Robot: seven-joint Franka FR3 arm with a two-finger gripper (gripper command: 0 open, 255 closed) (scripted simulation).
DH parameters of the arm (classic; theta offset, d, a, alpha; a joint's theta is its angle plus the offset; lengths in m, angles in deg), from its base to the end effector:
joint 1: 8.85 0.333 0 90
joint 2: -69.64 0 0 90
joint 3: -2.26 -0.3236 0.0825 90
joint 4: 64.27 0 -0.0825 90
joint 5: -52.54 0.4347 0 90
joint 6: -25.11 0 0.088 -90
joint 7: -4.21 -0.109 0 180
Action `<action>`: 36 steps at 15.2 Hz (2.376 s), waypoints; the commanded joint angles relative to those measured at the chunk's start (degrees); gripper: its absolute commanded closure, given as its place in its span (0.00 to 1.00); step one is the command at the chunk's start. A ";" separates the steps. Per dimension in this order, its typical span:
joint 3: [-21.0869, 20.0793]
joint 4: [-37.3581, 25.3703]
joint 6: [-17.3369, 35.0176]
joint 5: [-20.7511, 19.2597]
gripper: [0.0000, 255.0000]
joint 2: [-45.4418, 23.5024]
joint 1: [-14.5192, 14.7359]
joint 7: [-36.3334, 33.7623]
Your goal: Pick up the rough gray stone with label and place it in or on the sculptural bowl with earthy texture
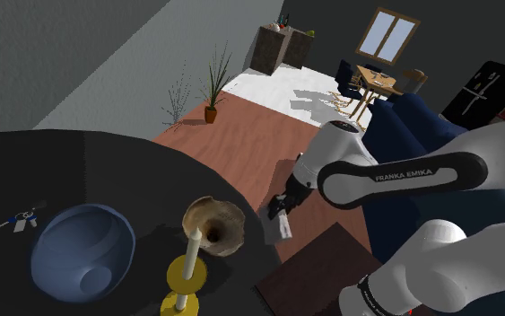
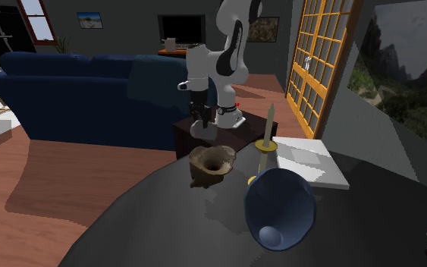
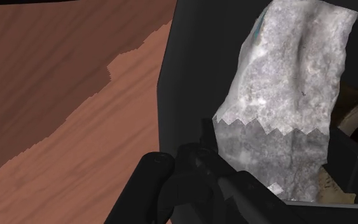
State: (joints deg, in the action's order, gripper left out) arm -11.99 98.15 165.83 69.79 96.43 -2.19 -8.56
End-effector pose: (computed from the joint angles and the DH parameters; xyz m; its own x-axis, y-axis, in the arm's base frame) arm 0.3667 0.1258 0.3006 0.9927 -0.1075 0.0540 -0.1009 -0.9885 -0.1122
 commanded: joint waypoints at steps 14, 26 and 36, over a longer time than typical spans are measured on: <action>1.49 -6.50 -15.22 -2.30 1.00 8.78 -0.75 -1.68; -3.21 -20.99 -17.92 -3.60 1.00 -2.07 -1.00 -8.29; -9.67 -39.58 -17.56 -10.07 1.00 -20.53 -1.41 -18.80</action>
State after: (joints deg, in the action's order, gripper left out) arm -21.18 59.65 147.85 60.37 77.37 -3.70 -26.42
